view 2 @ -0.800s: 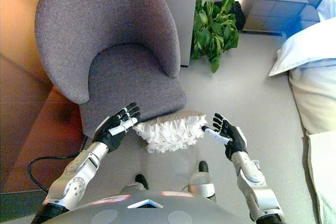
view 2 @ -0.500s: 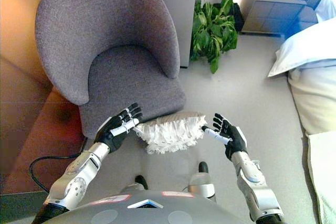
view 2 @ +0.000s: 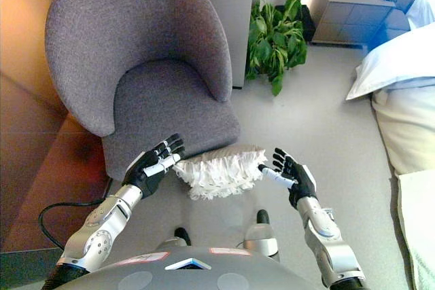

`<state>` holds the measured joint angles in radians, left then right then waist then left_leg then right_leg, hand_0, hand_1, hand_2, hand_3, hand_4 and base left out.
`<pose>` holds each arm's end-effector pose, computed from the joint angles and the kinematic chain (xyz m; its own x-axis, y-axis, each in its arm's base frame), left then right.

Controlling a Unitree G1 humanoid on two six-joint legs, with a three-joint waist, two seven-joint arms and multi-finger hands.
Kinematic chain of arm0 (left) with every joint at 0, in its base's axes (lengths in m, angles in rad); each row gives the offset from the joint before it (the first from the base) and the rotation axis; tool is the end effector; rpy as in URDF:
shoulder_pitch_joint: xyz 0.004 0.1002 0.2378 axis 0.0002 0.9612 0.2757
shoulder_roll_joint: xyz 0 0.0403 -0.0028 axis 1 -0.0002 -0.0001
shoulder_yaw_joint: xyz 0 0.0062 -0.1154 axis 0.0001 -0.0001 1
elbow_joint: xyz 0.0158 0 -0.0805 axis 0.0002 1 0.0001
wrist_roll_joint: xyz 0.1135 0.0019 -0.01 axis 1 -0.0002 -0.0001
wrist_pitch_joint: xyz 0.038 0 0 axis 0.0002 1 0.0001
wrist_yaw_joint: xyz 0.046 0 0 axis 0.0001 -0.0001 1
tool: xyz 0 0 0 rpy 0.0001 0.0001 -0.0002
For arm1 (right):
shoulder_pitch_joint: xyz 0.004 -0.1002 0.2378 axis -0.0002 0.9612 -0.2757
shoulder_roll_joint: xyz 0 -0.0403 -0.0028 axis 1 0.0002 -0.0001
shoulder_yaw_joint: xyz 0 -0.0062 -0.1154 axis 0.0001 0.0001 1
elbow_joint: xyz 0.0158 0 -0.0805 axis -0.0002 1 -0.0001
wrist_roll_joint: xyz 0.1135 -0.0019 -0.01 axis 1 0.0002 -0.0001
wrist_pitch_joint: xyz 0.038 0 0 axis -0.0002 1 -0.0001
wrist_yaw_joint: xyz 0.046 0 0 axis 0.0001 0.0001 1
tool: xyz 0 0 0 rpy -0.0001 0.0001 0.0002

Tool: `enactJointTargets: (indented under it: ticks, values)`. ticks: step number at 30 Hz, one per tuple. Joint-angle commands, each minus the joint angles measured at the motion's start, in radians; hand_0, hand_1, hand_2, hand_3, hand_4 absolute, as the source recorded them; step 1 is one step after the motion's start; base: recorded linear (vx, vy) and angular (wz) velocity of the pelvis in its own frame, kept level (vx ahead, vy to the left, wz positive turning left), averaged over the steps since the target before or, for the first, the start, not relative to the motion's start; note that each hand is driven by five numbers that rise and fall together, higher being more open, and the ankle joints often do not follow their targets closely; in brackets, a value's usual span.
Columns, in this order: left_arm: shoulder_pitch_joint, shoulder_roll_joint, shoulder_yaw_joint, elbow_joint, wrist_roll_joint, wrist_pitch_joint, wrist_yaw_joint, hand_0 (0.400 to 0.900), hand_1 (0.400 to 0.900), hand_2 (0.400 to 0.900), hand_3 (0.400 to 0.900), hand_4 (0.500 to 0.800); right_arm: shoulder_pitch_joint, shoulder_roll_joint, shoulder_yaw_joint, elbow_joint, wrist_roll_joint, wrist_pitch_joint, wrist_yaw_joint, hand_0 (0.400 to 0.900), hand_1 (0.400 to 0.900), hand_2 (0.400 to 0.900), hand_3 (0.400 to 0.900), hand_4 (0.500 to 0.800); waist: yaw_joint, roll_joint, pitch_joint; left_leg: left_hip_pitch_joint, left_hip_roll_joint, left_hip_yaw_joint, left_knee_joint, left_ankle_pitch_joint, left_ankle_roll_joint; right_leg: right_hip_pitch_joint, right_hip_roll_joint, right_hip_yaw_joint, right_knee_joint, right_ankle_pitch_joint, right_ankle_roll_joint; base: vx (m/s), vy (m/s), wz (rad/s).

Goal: Pick up the pillow and put it on the sofa.

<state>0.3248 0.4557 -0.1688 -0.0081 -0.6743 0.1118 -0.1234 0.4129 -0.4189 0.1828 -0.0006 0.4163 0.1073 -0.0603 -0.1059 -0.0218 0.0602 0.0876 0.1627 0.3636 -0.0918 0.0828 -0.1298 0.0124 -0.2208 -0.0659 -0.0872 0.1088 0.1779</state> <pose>0.1313 0.2197 -0.0187 0.8761 -0.2123 -0.4330 0.0847 0.9517 -0.2952 0.1050 -0.2142 -0.0329 0.8382 0.0000 -0.5454 0.0083 0.9999 0.0127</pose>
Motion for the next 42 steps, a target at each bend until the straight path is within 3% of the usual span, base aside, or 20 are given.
enactJointTargets:
  ticks: [1,10,15,18,20,21,24,25,27,32,34,35,37,42]
  values:
    - [-0.068,0.023,0.038,-0.087,-0.034,-0.101,-0.023,0.900,0.900,0.900,0.900,0.800,-0.043,-0.030,-0.041,-0.123,-0.021,-0.086,-0.011,0.900,0.900,0.900,0.900,0.800,0.013,0.001,0.009,0.015,-0.029,-0.070,0.008,-0.058,0.078,0.027,0.065,-0.098,0.000,-0.019,-0.035,0.03,-0.025,0.02]
    - [-0.076,0.035,0.035,-0.090,-0.017,-0.118,-0.020,0.900,0.900,0.900,0.900,0.800,-0.046,-0.038,-0.040,-0.119,-0.017,-0.086,-0.022,0.900,0.900,0.900,0.900,0.800,0.014,-0.001,0.025,0.005,-0.015,-0.076,0.024,-0.051,0.072,0.025,0.079,-0.095,0.003,-0.027,-0.050,0.02,-0.046,0.00]
    - [-0.078,0.042,0.035,-0.100,-0.023,-0.125,-0.014,0.900,0.900,0.900,0.900,0.800,-0.056,-0.050,-0.042,-0.105,-0.012,-0.089,-0.017,0.900,0.900,0.900,0.900,0.800,0.018,-0.007,0.049,-0.031,0.017,-0.107,0.102,-0.052,0.053,0.016,0.098,-0.078,0.023,-0.041,-0.078,0.06,-0.103,0.02]
    - [-0.060,0.045,0.047,-0.109,-0.034,-0.132,-0.023,0.900,0.900,0.900,0.900,0.800,-0.057,-0.063,-0.051,-0.106,-0.008,-0.089,-0.002,0.900,0.900,0.900,0.900,0.800,0.020,-0.017,0.067,-0.078,0.052,-0.145,0.232,-0.034,0.039,-0.010,0.105,-0.060,0.060,-0.049,-0.101,0.04,-0.103,-0.03]
    - [-0.022,0.040,0.061,-0.116,-0.045,-0.150,-0.040,0.900,0.900,0.900,0.900,0.800,-0.043,-0.086,-0.065,-0.111,-0.005,-0.091,0.022,0.900,0.900,0.900,0.900,0.800,0.023,-0.028,0.090,-0.129,0.092,-0.196,0.418,0.031,0.024,-0.032,0.118,-0.041,0.091,-0.055,-0.135,0.07,-0.120,-0.13]
    - [-0.009,0.037,0.066,-0.116,-0.049,-0.153,-0.052,0.900,0.900,0.900,0.900,0.800,-0.036,-0.094,-0.068,-0.104,-0.004,-0.098,0.024,0.900,0.900,0.900,0.900,0.800,0.030,-0.042,0.100,-0.178,0.097,-0.221,0.512,0.078,0.023,-0.036,0.114,-0.037,0.097,-0.050,-0.149,0.12,-0.157,-0.19]
    - [0.027,0.031,0.082,-0.113,-0.063,-0.154,-0.094,0.900,0.900,0.900,0.900,0.800,-0.019,-0.124,-0.079,-0.069,0.009,-0.124,0.047,0.900,0.900,0.900,0.900,0.800,0.055,-0.067,0.132,-0.336,0.073,-0.290,0.762,0.107,0.039,-0.015,0.111,-0.025,0.118,-0.055,-0.177,0.22,-0.095,-0.28]
    - [0.043,0.032,0.092,-0.126,-0.069,-0.142,-0.103,0.900,0.900,0.900,0.900,0.800,-0.011,-0.130,-0.089,-0.069,0.021,-0.122,0.051,0.900,0.900,0.900,0.900,0.800,0.070,-0.065,0.148,-0.367,0.057,-0.307,0.776,0.105,0.041,0.007,0.118,-0.020,0.123,-0.064,-0.176,0.28,0.004,-0.29]
    - [0.069,0.041,0.117,-0.149,-0.085,-0.129,-0.116,0.900,0.900,0.900,0.900,0.800,0.003,-0.132,-0.098,-0.087,0.028,-0.111,0.056,0.900,0.900,0.900,0.900,0.800,0.088,-0.051,0.158,-0.371,0.041,-0.288,0.636,0.129,0.042,0.037,0.136,-0.010,0.131,-0.095,-0.166,0.39,0.102,-0.39]
    - [0.105,0.033,0.113,-0.158,-0.089,-0.173,-0.131,0.900,0.900,0.900,0.900,0.800,0.032,-0.135,-0.103,-0.108,0.005,-0.117,0.083,0.900,0.900,0.900,0.900,0.800,0.153,0.005,0.175,-0.397,0.026,-0.249,0.158,0.238,0.016,0.171,0.185,0.026,0.112,-0.177,-0.135,0.51,0.186,-0.58]
    - [0.103,0.031,0.104,-0.161,-0.081,-0.181,-0.150,0.900,0.900,0.900,0.900,0.800,0.035,-0.138,-0.100,-0.092,0.007,-0.139,0.085,0.900,0.900,0.900,0.900,0.800,0.180,-0.003,0.180,-0.430,0.013,-0.224,0.139,0.257,0.010,0.247,0.179,0.024,0.099,-0.217,-0.138,0.54,0.140,-0.46]
    - [0.102,0.034,0.102,-0.165,-0.077,-0.180,-0.154,0.900,0.900,0.900,0.900,0.800,0.029,-0.143,-0.096,-0.088,0.001,-0.145,0.090,0.900,0.900,0.900,0.900,0.800,0.184,-0.008,0.176,-0.423,0.012,-0.218,0.144,0.214,0.017,0.255,0.163,0.020,0.103,-0.229,-0.129,0.48,0.134,-0.33]
    - [0.104,0.048,0.096,-0.155,-0.087,-0.180,-0.131,0.900,0.900,0.900,0.900,0.800,0.039,-0.147,-0.110,-0.100,0.008,-0.125,0.084,0.900,0.900,0.900,0.900,0.800,0.173,-0.013,0.158,-0.398,0.025,-0.144,0.145,0.138,0.043,0.270,0.137,-0.010,0.121,-0.248,-0.111,0.46,0.131,-0.24]
    - [0.099,0.076,0.118,-0.170,-0.071,-0.172,-0.131,0.900,0.900,0.900,0.900,0.800,0.058,-0.120,-0.136,-0.156,-0.001,-0.092,0.148,0.900,0.900,0.900,0.900,0.800,0.193,-0.025,0.116,-0.363,0.019,-0.180,0.227,0.050,0.082,0.269,0.044,-0.083,0.191,-0.251,-0.042,0.38,0.108,-0.24]
